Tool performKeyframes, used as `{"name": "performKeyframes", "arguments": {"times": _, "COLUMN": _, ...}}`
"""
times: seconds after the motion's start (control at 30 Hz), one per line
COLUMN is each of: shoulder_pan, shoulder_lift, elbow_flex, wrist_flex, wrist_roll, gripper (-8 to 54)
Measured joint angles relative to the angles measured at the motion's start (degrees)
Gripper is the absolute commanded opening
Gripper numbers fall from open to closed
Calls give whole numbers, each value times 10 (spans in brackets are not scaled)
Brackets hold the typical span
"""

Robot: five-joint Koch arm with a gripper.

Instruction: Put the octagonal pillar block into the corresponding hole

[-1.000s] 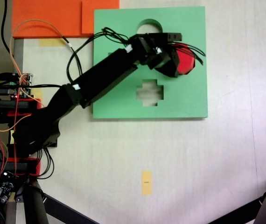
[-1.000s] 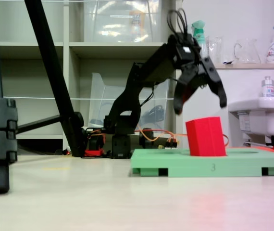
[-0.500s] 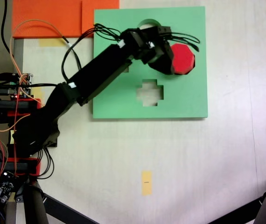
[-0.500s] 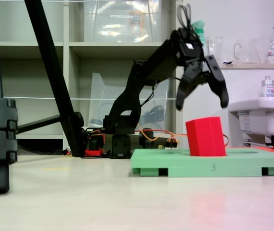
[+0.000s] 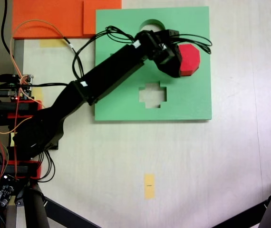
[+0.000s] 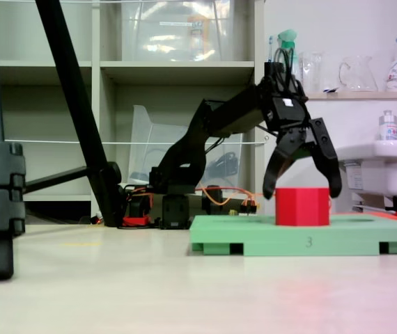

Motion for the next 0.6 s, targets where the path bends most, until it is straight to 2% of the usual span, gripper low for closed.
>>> {"name": "performKeyframes", "arguments": {"times": 0.13, "shoulder_pan": 0, "shoulder_lift": -3, "elbow_flex": 0, "wrist_flex": 3, "wrist_roll": -7, "gripper": 519}}
{"name": "performKeyframes", "arguments": {"times": 0.17, "shoulder_pan": 0, "shoulder_lift": 9, "elbow_flex": 1, "wrist_flex": 12, "wrist_roll": -38, "gripper": 519}}
{"name": "performKeyframes", "arguments": {"times": 0.3, "shoulder_pan": 12, "shoulder_lift": 132, "elbow_flex": 0, "wrist_flex": 86, "wrist_roll": -313, "gripper": 488}}
{"name": "performKeyframes", "arguments": {"times": 0.47, "shoulder_pan": 73, "shoulder_lift": 255, "elbow_flex": -1, "wrist_flex": 122, "wrist_roll": -638, "gripper": 489}}
{"name": "performKeyframes", "arguments": {"times": 0.6, "shoulder_pan": 146, "shoulder_lift": 314, "elbow_flex": 25, "wrist_flex": 145, "wrist_roll": -843, "gripper": 490}}
